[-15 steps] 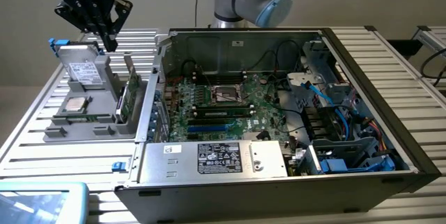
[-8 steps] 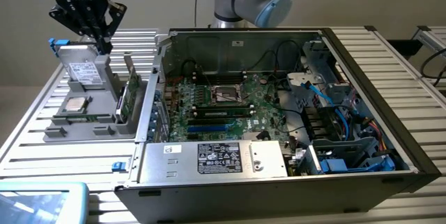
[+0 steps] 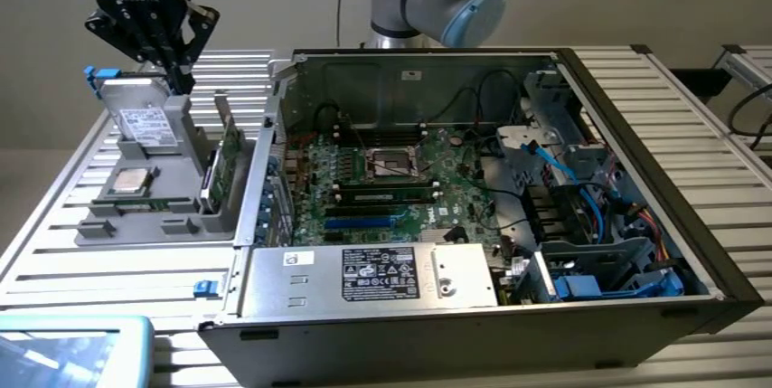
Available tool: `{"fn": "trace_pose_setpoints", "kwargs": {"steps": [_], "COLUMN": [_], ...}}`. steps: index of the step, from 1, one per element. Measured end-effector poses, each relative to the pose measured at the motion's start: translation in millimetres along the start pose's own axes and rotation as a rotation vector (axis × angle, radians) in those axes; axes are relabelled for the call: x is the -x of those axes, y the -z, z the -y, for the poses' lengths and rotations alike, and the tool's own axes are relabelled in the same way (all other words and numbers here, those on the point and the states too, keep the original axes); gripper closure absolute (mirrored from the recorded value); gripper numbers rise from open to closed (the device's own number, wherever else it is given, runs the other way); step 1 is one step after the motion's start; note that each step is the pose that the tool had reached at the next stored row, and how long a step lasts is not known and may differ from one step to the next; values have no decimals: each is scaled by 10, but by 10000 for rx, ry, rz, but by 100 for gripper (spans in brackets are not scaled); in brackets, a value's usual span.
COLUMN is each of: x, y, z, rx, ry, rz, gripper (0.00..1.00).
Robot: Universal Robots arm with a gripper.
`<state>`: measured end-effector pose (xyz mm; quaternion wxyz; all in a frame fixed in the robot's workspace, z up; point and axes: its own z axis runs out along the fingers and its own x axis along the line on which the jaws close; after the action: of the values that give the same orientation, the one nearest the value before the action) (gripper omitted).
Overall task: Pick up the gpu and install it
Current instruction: 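Pick up the gpu and move the gpu toward the slot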
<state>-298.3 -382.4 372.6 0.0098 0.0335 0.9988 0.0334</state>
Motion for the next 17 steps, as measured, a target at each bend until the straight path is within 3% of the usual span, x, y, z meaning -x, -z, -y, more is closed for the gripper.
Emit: {"fn": "trace_pose_setpoints", "kwargs": {"steps": [6,10,11,13,17], "x": [0,0,0,-17,-69], "y": [0,0,0,-9,-71], "z": [0,0,0,1,10], "rx": [0,0,0,9,38], "ry": [1,0,0,-1,2], "rz": [0,0,1,13,39], "gripper": [87,69,69,56,56]}}
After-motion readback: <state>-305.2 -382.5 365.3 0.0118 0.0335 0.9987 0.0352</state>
